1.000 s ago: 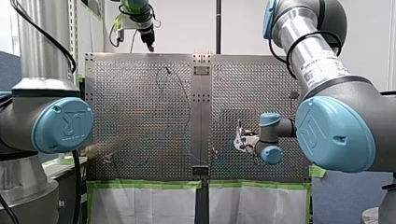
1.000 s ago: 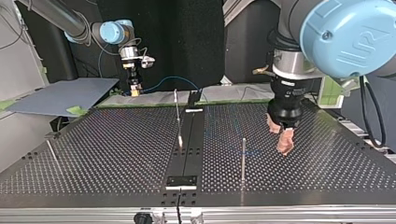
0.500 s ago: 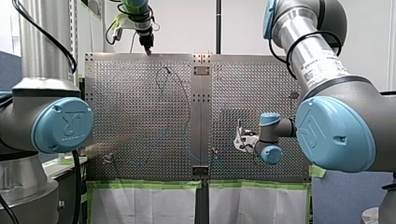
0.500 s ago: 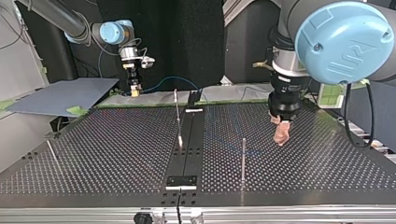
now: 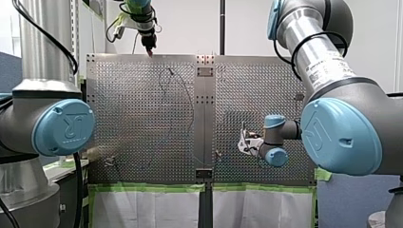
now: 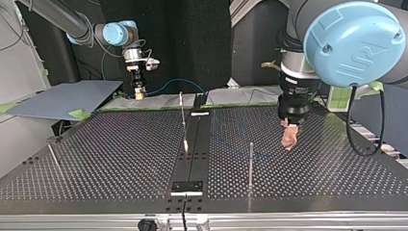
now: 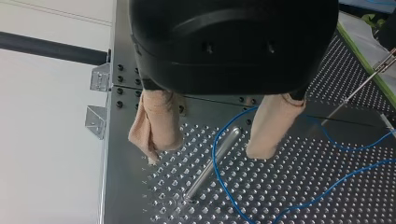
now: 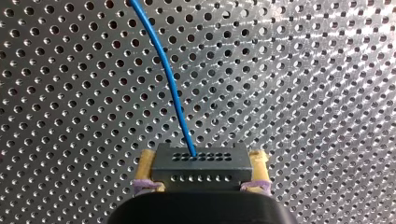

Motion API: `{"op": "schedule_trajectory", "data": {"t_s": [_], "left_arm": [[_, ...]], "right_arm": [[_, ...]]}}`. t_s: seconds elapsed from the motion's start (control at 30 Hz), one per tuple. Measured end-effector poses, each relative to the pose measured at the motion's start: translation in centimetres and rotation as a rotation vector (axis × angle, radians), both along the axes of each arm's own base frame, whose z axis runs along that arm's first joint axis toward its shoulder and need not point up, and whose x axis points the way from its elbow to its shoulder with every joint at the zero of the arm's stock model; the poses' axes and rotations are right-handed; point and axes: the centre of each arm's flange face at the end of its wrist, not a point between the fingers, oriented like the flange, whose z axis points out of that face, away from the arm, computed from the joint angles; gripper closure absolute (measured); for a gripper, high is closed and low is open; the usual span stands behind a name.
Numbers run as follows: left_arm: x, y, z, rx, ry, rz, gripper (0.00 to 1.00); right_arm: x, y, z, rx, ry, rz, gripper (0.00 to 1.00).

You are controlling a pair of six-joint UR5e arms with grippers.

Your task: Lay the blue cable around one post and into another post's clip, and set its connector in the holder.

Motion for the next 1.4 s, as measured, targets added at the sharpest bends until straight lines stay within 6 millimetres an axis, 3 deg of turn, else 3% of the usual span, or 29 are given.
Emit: {"op": "schedule_trajectory", "data": {"t_s": [1.4], "left_arm": [[-0.18, -0.25, -0.58, -0.013, 0.007, 0.000, 0.00]], "right_arm": [[0.00, -0.02, 0.05, 0.001, -0.001, 0.000, 1.00]]}}
